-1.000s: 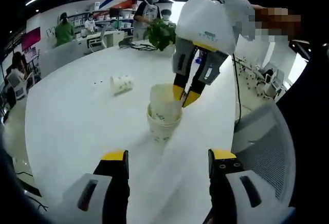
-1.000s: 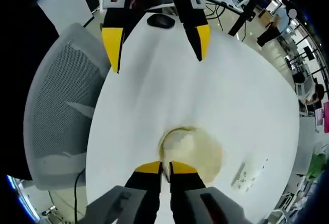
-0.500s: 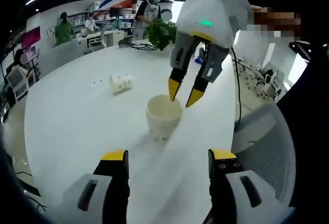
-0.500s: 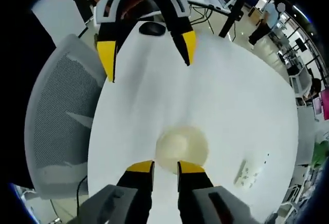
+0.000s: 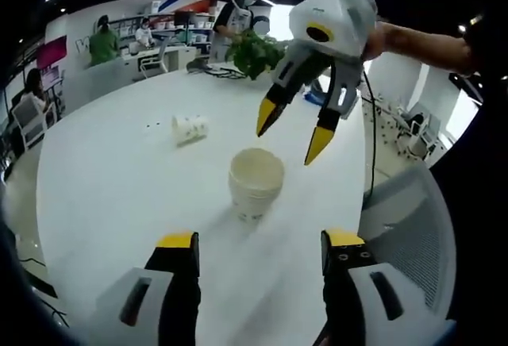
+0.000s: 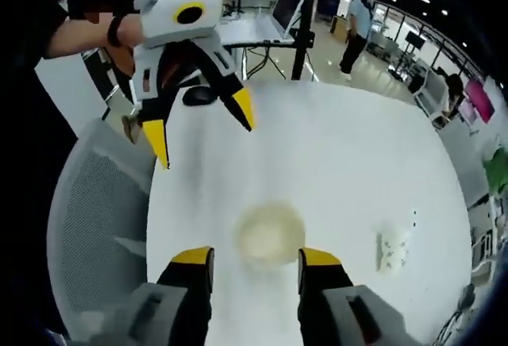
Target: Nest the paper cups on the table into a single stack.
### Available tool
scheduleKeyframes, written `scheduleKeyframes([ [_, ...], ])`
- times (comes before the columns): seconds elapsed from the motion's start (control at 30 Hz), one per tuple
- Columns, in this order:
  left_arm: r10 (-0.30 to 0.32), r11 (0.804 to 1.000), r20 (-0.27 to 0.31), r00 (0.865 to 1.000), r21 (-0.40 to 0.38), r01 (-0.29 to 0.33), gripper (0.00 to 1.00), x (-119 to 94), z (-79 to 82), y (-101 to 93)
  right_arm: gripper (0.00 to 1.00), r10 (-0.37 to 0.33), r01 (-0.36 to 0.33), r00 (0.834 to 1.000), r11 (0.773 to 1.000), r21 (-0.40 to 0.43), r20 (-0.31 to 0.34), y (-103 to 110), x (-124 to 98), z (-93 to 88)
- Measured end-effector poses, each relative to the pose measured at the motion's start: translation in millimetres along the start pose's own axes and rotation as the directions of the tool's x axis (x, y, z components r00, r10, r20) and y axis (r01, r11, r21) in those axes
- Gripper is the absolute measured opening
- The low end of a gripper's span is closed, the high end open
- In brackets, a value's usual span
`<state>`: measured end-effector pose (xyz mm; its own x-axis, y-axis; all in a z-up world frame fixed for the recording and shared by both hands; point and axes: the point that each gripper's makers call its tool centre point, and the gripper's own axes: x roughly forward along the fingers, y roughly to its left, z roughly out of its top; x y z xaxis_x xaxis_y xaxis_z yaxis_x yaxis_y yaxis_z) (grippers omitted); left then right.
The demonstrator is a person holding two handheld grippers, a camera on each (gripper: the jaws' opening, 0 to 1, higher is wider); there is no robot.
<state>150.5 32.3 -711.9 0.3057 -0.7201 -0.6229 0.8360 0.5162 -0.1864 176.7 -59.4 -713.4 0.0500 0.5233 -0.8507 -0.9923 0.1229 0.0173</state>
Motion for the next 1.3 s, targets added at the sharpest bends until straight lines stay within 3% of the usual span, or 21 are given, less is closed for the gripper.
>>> scheduleKeyframes([
  [0.17, 0.016, 0.999, 0.036, 0.999, -0.030, -0.015, 0.61, 0, 2.9, 5.6, 0.52, -0.053, 0.036, 0.988, 0.991, 0.125, 0.142, -8, -9, 4.7],
  [0.33, 0.027, 0.999, 0.051, 0.998, -0.033, -0.025, 0.62, 0, 4.5, 7.6, 0.61, -0.128, 0.057, 0.955, 0.964, 0.259, 0.267, -15, -25, 6.8],
  [0.43, 0.062, 0.996, 0.100, 0.993, -0.067, -0.056, 0.64, -2, 10.9, 17.6, 0.70, -0.149, 0.035, 0.936, 0.941, 0.337, 0.319, -6, -33, 1.9],
  [0.57, 0.065, 0.995, 0.111, 0.992, -0.086, -0.056, 0.66, -1, 13.0, 19.5, 0.75, -0.202, 0.059, 0.920, 0.919, 0.391, 0.337, -2, -36, -9.0],
  [0.83, 0.064, 0.994, 0.113, 0.992, -0.090, -0.054, 0.69, 5, 13.1, 18.6, 0.79, -0.296, 0.083, 0.884, 0.861, 0.502, 0.361, -15, -48, -36.9],
  [1.1, 0.059, 0.994, 0.109, 0.992, -0.100, -0.048, 0.69, 8, 12.6, 14.3, 0.79, -0.334, 0.112, 0.872, 0.848, 0.517, 0.359, -38, -56, -41.1],
  [1.3, 0.050, 0.994, 0.100, 0.994, -0.106, -0.039, 0.69, 10, 5.7, 14.0, 0.78, -0.358, 0.161, 0.873, 0.853, 0.497, 0.332, -77, -55, -40.9],
])
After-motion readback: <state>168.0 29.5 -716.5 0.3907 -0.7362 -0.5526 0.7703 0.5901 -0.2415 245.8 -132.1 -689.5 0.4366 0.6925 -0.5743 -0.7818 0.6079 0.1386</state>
